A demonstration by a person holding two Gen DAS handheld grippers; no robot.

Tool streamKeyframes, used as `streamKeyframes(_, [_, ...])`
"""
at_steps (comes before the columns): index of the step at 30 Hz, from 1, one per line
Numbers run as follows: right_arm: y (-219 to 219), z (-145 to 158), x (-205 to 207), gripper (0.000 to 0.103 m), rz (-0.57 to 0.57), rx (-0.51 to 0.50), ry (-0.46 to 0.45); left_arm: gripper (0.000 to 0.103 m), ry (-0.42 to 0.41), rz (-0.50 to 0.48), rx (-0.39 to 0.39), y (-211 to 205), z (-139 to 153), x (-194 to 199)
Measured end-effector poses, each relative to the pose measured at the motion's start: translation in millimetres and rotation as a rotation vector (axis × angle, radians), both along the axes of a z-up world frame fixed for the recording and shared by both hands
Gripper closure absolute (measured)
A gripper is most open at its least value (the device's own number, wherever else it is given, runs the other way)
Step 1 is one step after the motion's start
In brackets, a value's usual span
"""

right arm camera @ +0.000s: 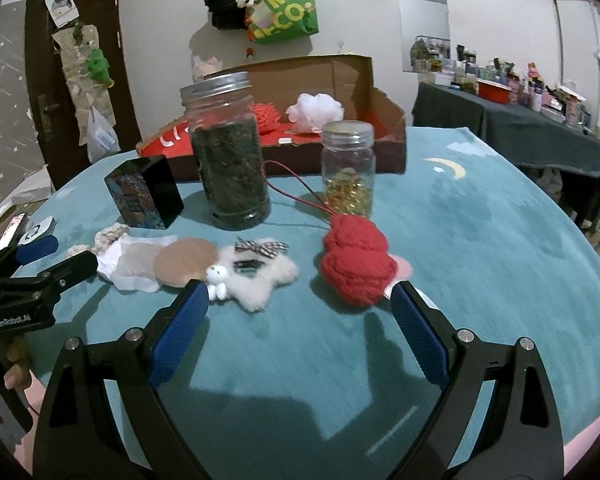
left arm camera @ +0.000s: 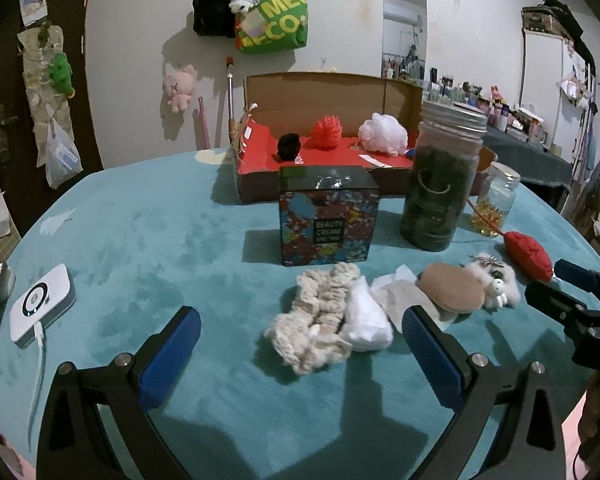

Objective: Organize soft objects
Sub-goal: 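Withdraw both tools from the box toward the remaining soft items, then grasp the cream knit piece with the left tool while the right tool grasps the white sheep plush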

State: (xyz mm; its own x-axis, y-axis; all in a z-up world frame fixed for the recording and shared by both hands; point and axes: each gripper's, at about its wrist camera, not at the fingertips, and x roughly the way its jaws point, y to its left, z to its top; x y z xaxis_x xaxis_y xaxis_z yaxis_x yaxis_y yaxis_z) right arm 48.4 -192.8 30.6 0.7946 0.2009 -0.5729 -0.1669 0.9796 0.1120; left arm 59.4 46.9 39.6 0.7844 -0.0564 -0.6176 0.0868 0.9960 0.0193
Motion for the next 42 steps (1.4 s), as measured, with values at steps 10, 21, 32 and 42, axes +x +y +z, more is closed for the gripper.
streamKeyframes(10, [17.4, 8.4, 22.7, 0.01, 0.123, -0.157, 0.071, 0.006, 0.086, -0.078, 0.062, 15.3, 1.8, 13.4])
streamKeyframes(21, [36.3, 7.0, 42.9, 0.012, 0.25, -0.161, 0.128, 0.016, 0.145, -0.157, 0.059, 17.5, -6.3, 21.1])
streamKeyframes(32, [43.1, -3.2, 53.0, 0.014, 0.298, -0.158, 0.191, 0.016, 0.178, -0.202, 0.067, 18.1, -12.4, 36.0])
streamKeyframes(42, [34.2, -3.7, 57.9, 0.023, 0.346, -0.161, 0.211, 0.018, 0.18, -0.208, 0.117, 26.4, -14.4, 36.2])
